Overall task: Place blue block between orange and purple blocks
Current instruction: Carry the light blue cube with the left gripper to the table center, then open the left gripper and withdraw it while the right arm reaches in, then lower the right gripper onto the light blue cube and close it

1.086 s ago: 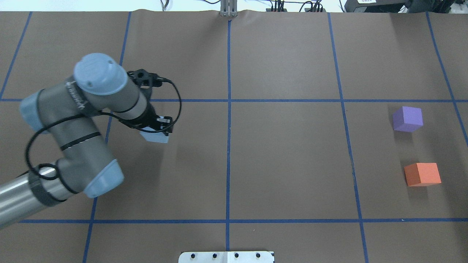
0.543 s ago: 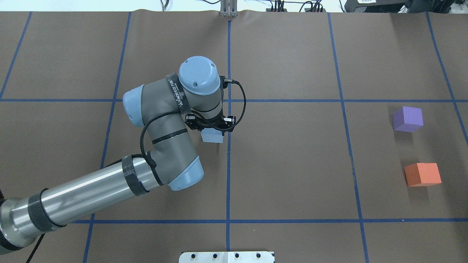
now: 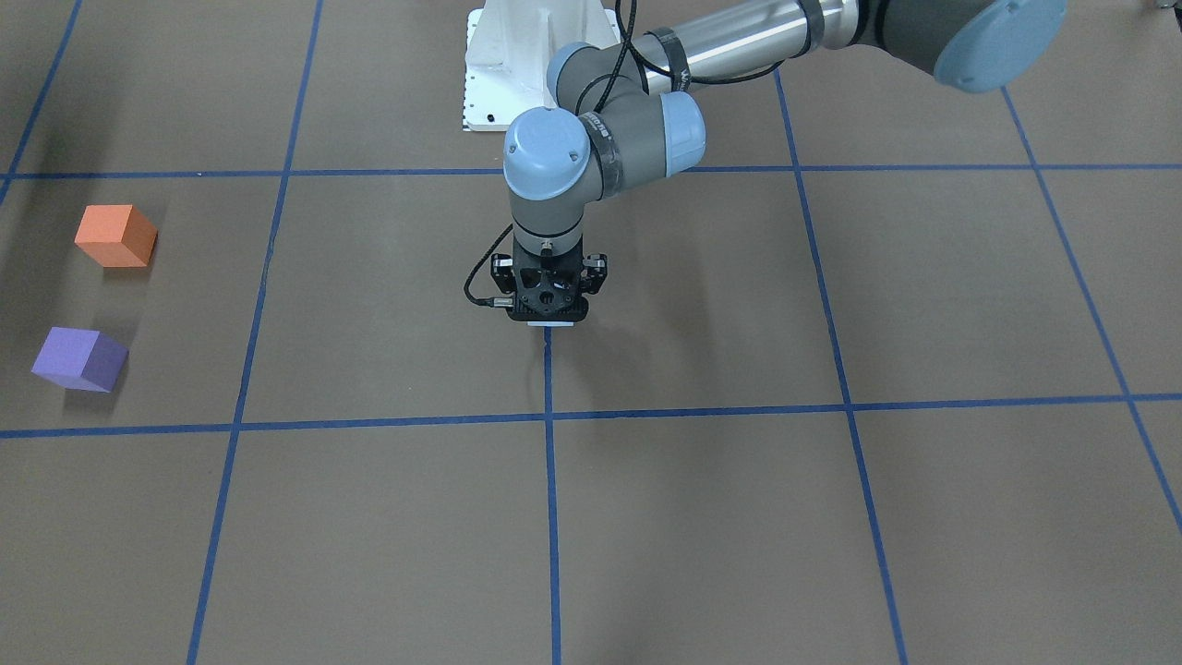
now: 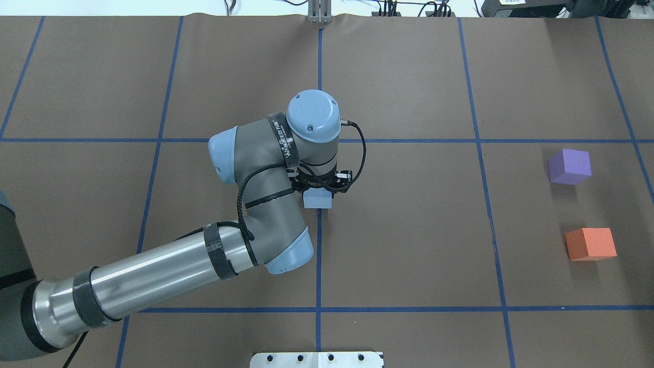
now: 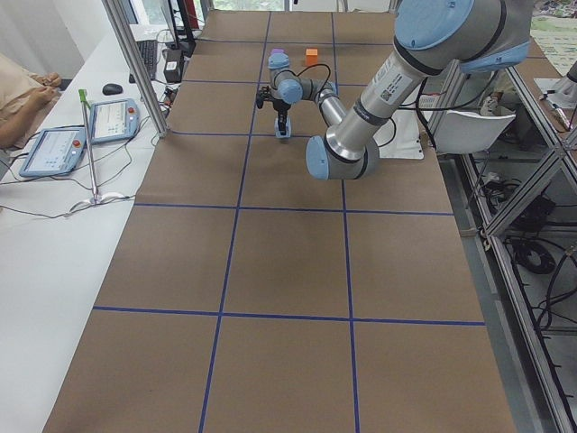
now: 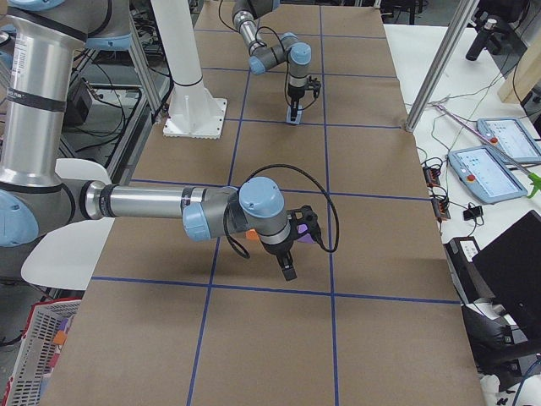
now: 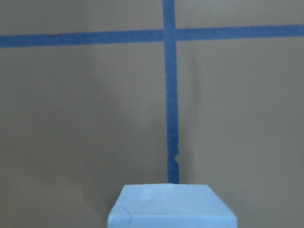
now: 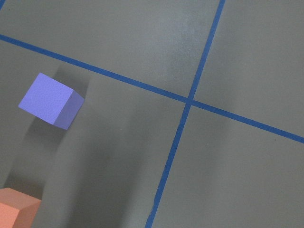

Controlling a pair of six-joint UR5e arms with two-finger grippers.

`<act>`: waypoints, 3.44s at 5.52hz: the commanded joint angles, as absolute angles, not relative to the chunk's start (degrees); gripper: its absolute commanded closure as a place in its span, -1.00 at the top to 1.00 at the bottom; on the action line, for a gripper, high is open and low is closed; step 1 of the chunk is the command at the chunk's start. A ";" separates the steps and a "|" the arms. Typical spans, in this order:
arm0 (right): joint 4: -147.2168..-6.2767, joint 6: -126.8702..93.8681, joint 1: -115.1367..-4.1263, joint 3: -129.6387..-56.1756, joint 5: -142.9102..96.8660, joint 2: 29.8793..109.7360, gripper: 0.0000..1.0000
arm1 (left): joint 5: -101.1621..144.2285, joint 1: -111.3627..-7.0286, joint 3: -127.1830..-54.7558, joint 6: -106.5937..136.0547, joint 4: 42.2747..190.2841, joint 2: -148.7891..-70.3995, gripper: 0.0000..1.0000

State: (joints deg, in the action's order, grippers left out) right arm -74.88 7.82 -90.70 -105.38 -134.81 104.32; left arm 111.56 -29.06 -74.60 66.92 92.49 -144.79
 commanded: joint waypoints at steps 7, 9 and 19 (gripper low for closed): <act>-75.15 -37.34 -70.38 -114.25 -134.85 86.98 1.00 | 111.18 -42.26 -109.82 52.38 73.56 -126.37 1.00; -81.33 -53.02 -54.57 -114.08 -125.38 72.85 1.00 | 111.97 -51.45 -112.32 40.11 75.22 -113.96 1.00; -85.87 -68.94 -25.23 -84.20 -99.05 42.18 1.00 | 135.70 -94.39 -97.47 -23.29 79.01 -88.77 1.00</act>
